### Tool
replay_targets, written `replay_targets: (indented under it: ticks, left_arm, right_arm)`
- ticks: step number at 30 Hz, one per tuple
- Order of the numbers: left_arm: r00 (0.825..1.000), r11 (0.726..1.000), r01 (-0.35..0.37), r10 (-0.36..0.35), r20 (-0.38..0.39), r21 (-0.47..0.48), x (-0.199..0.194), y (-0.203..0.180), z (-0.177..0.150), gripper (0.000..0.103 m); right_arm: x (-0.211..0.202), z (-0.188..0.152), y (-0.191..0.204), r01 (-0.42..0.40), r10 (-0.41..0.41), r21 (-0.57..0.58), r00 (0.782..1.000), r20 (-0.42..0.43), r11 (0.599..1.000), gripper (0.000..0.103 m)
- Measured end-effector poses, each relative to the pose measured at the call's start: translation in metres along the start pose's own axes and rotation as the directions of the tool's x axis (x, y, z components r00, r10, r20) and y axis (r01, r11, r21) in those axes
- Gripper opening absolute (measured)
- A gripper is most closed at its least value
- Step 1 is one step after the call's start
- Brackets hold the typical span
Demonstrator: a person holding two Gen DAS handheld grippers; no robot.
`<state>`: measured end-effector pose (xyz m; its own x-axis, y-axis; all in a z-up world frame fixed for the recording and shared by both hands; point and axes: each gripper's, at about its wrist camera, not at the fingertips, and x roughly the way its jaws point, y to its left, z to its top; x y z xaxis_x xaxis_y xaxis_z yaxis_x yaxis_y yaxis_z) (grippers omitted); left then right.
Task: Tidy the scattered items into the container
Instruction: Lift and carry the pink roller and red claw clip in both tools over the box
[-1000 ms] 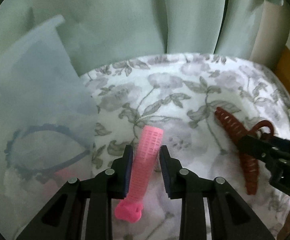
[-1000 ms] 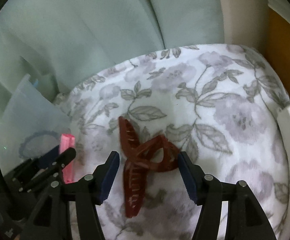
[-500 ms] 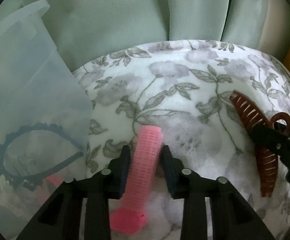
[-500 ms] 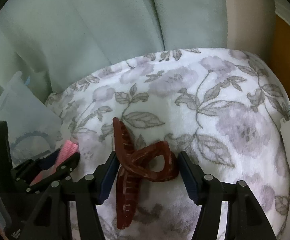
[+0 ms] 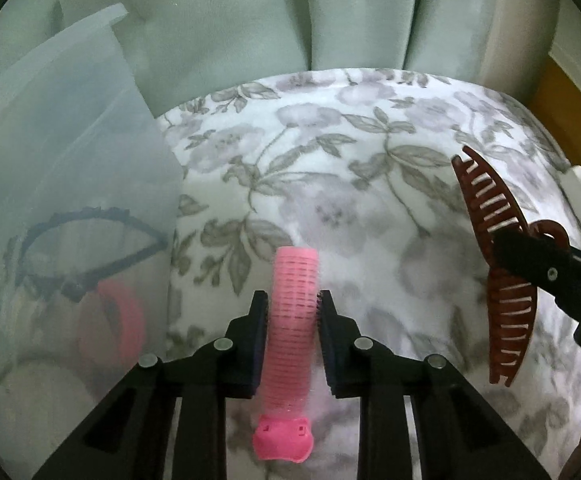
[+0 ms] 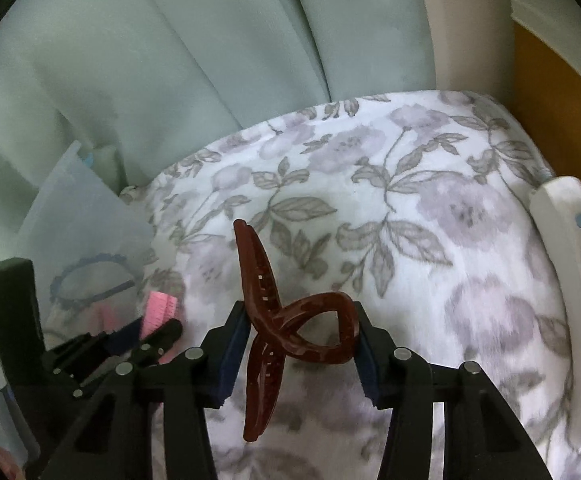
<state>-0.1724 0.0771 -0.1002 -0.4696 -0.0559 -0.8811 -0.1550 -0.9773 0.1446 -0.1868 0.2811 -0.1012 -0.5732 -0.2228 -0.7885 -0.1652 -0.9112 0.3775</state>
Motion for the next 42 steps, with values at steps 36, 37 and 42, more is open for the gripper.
replay_targets:
  ticks: [36,37,42]
  left_arm:
    - [0.919,0.972,0.214,-0.165,0.357,-0.102,-0.201,0.090,-0.023,0.025]
    - [0.916,0.970,0.217,-0.163,0.366,-0.110,-0.204,0.095,-0.024,0.025]
    - [0.907,0.964,0.221,-0.148,0.395,-0.147,-0.215,0.119,-0.028,0.025]
  right_arm:
    - [-0.191,-0.024,0.141,-0.085,0.132,-0.156,0.939,0.319,0.984,0.052]
    - [-0.194,-0.024,0.147,-0.090,0.140,-0.166,0.936,0.322,0.982,0.052]
    - [-0.202,-0.024,0.173,-0.103,0.172,-0.215,0.928,0.330,0.971,0.052]
